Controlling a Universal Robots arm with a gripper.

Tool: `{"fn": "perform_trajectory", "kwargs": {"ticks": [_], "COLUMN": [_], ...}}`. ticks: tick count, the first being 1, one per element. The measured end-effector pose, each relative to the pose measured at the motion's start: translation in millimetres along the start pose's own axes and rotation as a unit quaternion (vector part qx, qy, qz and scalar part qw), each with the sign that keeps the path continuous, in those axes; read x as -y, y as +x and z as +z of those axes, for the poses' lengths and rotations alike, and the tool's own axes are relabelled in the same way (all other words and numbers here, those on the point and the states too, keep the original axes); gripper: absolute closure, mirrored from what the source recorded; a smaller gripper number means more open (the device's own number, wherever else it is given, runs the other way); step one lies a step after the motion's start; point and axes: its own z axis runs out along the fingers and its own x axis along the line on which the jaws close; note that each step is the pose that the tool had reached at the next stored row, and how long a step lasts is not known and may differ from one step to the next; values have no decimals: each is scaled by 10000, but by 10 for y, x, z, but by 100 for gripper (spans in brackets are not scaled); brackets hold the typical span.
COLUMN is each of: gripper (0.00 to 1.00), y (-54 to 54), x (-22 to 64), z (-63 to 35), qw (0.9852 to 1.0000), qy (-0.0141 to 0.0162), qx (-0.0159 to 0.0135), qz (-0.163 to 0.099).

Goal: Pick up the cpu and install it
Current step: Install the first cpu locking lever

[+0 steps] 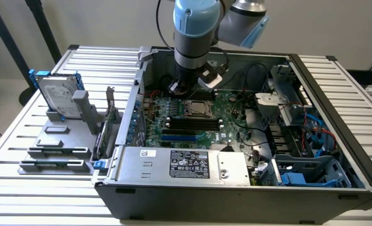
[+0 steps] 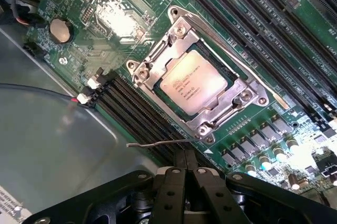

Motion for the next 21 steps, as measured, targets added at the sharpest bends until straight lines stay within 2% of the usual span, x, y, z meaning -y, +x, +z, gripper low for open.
{"fn": "perform_trajectory", "kwargs": {"ticks": [2,3,6,8,12,15,21], "gripper": [89,89,89,89,89,89,89], "y": [-2,-1,9,17,20,19,20], "x": [6,9,28,37,40,40,39], "z": [33,40,64,77,93,93,95], "qw": [10000,10000,10000,9999,9998,9998,9997], "qy": [-11,-15,-49,-81,-108,-113,-125], "qx": [-11,-5,34,73,113,123,115], "qz": [-32,-43,-70,-93,-136,-147,-154]}}
